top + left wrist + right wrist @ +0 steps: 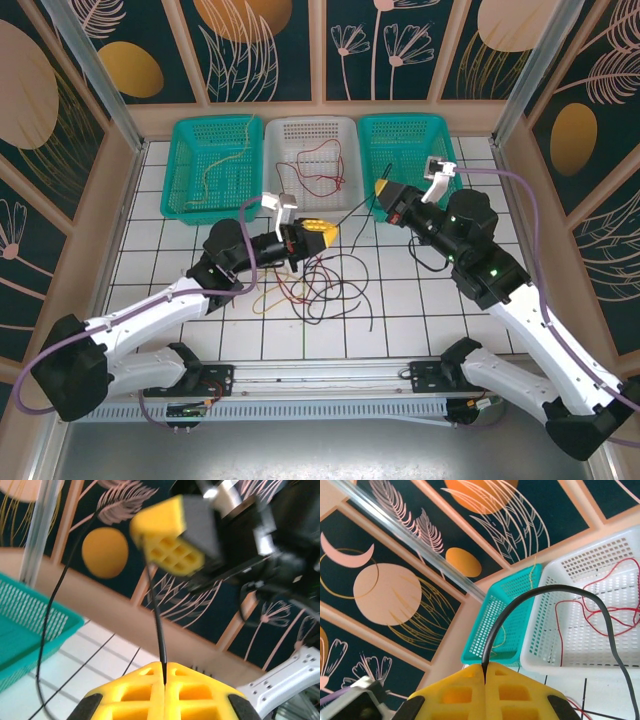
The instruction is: Untangle the cables
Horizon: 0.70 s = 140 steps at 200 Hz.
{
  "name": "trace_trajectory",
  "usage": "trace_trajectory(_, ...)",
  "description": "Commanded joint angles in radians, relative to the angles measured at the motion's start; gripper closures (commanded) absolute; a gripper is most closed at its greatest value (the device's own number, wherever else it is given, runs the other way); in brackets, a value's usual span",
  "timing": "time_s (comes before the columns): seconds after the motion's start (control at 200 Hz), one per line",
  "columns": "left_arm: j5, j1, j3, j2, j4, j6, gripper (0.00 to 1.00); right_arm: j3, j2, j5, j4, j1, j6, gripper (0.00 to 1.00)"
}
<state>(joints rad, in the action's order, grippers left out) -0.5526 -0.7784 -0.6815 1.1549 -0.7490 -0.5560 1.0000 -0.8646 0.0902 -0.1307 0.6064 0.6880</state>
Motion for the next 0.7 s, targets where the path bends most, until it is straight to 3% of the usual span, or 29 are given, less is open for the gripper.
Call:
trace_trajectory(0.0,-0.075,-0.003,0.014,-0.038,-0.21,-0.107,1.0,-0.004,-0.001,-0.004,0.02,-0.049,0.055,1.0)
trace_trajectory(0.155,-0.038,-0.005,0.03,-0.068,-0.219,-0.107,1.0,0.005,-0.039,0.043,0.034,-0.054,0.071,1.0)
trace_trajectory(0.285,0.053,-0.005,0.029,-0.059,-0.099,-0.07,1.0,0.028,-0.057,0.082,0.067,-0.053,0.066,1.0)
trace_trajectory(0.31,0.069,-0.005,0.031,-0.056,-0.08,-0.073,0.88,0.038,-0.06,0.089,0.068,-0.054,0.06,1.0)
trace_trajectory(0.36,0.11,-0.005,0.036,-0.051,-0.05,-0.09,0.56,0.062,-0.068,0.106,0.068,-0.054,0.046,1.0)
trace_trajectory(0.405,0.155,-0.005,0.033,-0.05,-0.019,-0.108,0.4,0.086,-0.077,0.122,0.06,-0.054,0.029,1.0)
trace_trajectory(0.486,0.241,-0.005,0.008,-0.061,0.086,-0.109,0.29,0.131,-0.097,0.143,0.033,-0.054,-0.007,1.0)
trace_trajectory(0.596,0.458,-0.003,-0.063,-0.087,0.314,-0.123,0.17,0.176,-0.119,0.163,-0.013,-0.053,-0.048,1.0)
trace_trajectory(0.696,0.489,0.012,-0.099,-0.102,0.396,-0.133,0.14,0.212,-0.137,0.205,-0.034,-0.054,-0.083,1.0)
